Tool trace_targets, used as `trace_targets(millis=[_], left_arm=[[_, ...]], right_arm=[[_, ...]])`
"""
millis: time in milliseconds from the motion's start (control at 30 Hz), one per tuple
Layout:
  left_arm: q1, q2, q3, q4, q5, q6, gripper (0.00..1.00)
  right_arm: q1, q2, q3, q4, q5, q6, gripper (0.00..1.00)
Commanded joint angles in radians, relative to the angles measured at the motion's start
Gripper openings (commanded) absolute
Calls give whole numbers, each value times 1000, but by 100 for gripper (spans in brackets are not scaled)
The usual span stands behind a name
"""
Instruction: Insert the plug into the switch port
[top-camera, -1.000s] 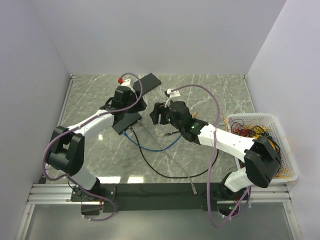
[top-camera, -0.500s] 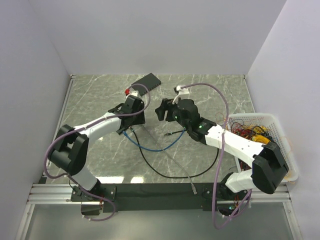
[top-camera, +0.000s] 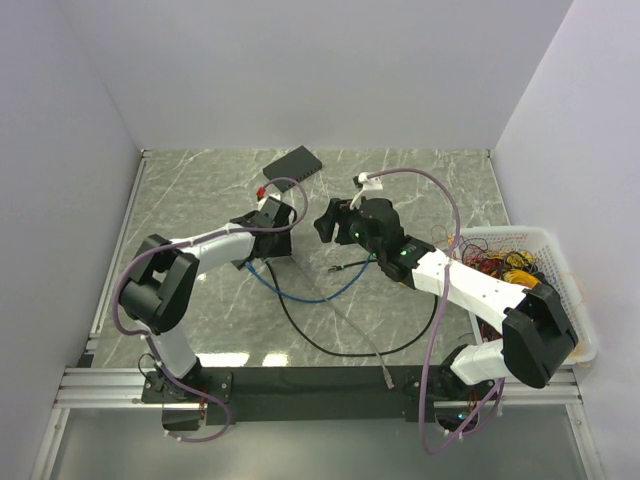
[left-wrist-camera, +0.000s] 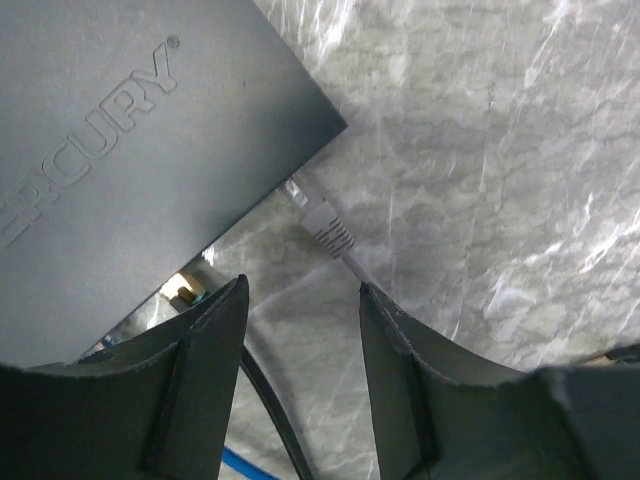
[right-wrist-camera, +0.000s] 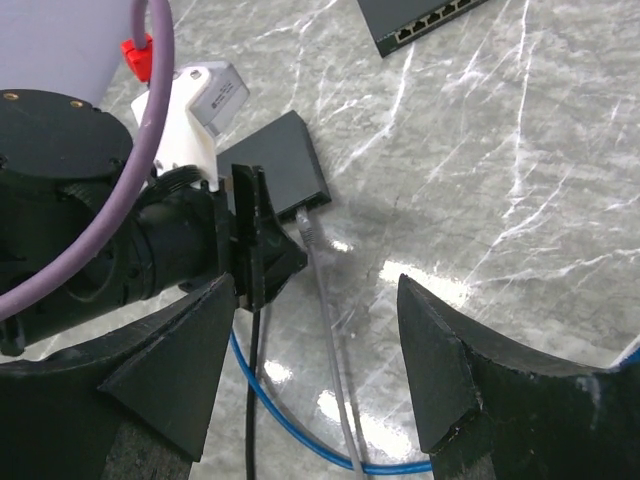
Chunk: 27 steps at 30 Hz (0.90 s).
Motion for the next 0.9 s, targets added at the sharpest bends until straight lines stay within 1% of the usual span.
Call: trace_targets(millis=[0, 167, 300, 500, 633, 867], left_arm=[[-4, 23, 55, 28, -33, -13, 54], [-4, 56, 72, 38, -48, -2, 54], [2, 89, 106, 19, -88, 12, 53], [49, 90, 103, 36, -71, 25, 53], [60, 99, 110, 38, -65, 29, 53], [86, 119, 133, 35, -74, 18, 59]], right_arm=[[-7, -19, -5, 49, -10, 17, 73], [-8, -14, -11, 55, -19, 18, 73], [-8, -11, -10, 54, -19, 20, 73], [-8, -2, -13, 61, -33, 23, 73], [-8, 12, -11, 66, -46, 29, 73], [-8, 25, -10, 70, -63, 32, 73]])
